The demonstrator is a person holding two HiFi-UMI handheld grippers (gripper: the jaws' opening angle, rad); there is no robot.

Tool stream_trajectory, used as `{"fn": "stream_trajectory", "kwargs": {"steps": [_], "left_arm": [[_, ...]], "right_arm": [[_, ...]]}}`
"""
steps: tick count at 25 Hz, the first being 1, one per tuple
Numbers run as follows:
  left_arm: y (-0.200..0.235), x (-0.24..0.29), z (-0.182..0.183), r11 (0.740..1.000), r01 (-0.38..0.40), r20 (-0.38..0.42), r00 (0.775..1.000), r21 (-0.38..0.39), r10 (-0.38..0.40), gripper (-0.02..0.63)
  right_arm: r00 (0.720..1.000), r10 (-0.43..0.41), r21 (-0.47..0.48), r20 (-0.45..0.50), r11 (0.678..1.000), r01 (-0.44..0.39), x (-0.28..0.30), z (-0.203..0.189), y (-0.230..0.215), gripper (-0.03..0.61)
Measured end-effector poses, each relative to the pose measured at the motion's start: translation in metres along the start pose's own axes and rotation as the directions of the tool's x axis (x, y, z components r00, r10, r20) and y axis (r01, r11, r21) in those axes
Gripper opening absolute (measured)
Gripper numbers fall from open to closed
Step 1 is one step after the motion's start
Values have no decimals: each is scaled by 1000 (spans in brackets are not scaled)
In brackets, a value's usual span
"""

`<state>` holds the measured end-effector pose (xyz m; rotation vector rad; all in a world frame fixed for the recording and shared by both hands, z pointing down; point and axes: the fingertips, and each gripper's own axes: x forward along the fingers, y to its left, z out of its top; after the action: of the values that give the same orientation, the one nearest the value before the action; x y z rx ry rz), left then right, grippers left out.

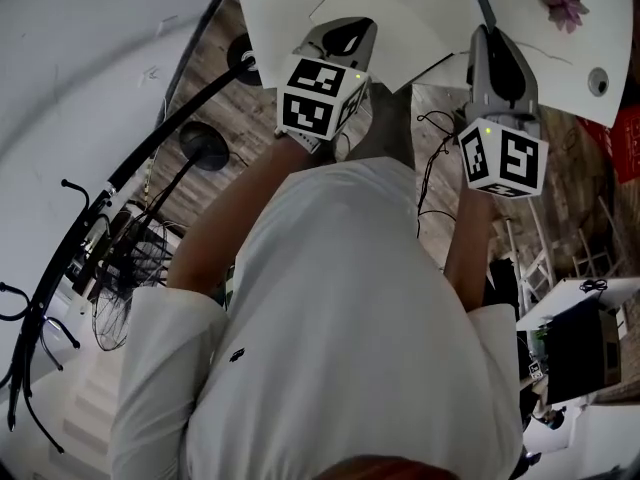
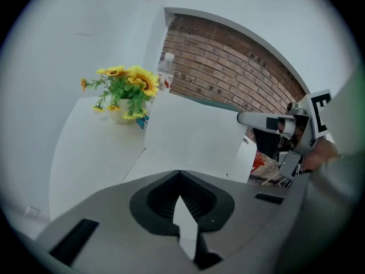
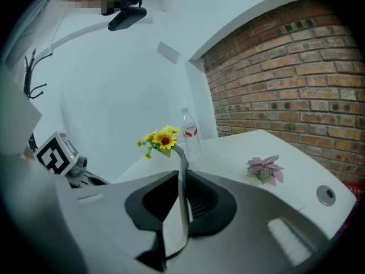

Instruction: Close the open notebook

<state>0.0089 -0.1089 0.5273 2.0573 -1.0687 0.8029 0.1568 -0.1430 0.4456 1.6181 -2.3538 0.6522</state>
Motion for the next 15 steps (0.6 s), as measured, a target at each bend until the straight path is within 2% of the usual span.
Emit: {"fn": "stream_trajectory", "kwargs": {"steps": [6,15], "left_arm": [[8,-19,-12,1000,0,13,1000,-19,0,9],[17,-43,-26,1000,13,29,999,-21,-12,9]], "right_arm": [[1000,5,-54,17,999,-4,-15,-5,23,49],[1000,11,-82,-8,997,-12,-33,-24,56,51]]}}
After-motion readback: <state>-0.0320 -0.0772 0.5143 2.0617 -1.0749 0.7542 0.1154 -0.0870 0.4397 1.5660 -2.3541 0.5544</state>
